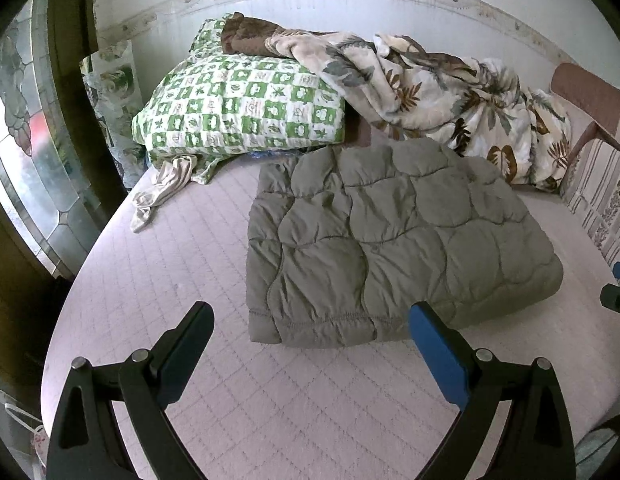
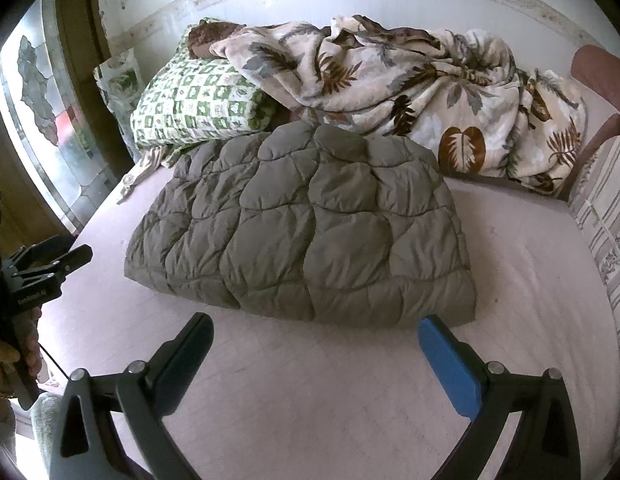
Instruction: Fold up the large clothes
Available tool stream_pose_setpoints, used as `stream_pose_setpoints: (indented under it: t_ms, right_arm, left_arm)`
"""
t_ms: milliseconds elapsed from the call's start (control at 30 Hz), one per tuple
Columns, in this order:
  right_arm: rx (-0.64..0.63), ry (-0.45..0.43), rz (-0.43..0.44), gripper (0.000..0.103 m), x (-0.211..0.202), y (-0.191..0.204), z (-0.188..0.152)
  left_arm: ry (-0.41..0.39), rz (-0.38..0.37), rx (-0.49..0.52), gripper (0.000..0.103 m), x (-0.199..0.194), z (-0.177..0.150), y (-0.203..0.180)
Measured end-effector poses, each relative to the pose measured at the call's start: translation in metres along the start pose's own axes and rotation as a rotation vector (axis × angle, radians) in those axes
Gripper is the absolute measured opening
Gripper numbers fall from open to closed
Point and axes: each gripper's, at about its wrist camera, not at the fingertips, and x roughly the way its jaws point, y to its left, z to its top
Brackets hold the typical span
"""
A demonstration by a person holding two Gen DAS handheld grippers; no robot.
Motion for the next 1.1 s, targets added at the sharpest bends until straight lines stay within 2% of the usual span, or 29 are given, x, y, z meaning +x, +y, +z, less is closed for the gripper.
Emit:
stream_pose_setpoints:
  t_ms: [533,1100]
  right_arm:
    - [-0.014,-0.001,0.003,0.103,-0.008,0.006,-0.003]
    - [0.028,0.023,0.008,0.103,0.011,-0.016,-0.004]
  left_arm:
    - [0.007,-0.014,-0.034,0.098,-0.005,-0.002,0.009]
    - [0.051,-0.018,-0.068,0.098,0.019,0.003,0.015]
